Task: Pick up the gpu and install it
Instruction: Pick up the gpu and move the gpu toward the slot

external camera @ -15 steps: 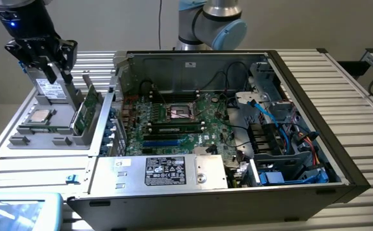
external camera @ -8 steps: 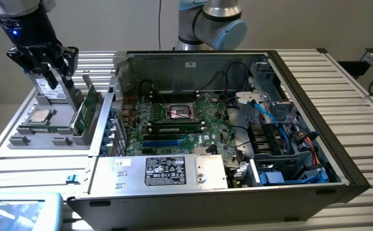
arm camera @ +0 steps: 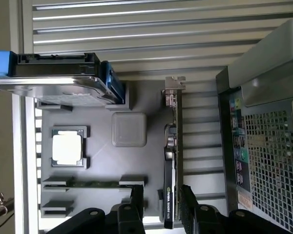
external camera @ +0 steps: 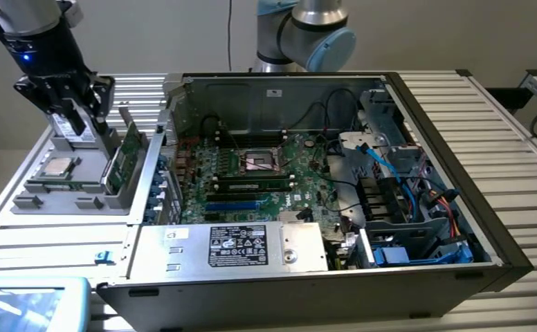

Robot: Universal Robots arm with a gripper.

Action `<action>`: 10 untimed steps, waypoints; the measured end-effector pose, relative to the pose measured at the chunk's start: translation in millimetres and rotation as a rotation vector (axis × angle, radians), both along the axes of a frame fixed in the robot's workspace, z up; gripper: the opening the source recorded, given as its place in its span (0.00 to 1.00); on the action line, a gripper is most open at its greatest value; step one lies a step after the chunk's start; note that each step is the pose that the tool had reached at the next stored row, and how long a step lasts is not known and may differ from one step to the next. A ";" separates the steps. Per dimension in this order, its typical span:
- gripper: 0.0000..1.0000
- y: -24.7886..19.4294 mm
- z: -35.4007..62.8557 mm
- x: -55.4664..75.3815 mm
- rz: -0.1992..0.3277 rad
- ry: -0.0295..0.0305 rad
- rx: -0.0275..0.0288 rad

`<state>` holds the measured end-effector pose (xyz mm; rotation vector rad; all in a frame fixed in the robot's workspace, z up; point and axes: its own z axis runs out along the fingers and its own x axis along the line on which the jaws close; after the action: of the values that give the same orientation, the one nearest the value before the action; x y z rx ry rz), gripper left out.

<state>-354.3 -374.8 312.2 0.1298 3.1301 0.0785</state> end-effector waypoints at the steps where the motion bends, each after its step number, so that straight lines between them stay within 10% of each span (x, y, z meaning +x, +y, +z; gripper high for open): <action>1: 0.44 0.0 -1.0 0.0 0.000 -0.0004 -0.0034; 5: 0.44 0.3 -5.7 0.2 0.000 -0.0029 -0.0109; 10: 0.44 0.6 -8.6 0.7 0.000 -0.0284 -0.0108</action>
<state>-353.6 -374.2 303.6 0.1275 3.1017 0.0629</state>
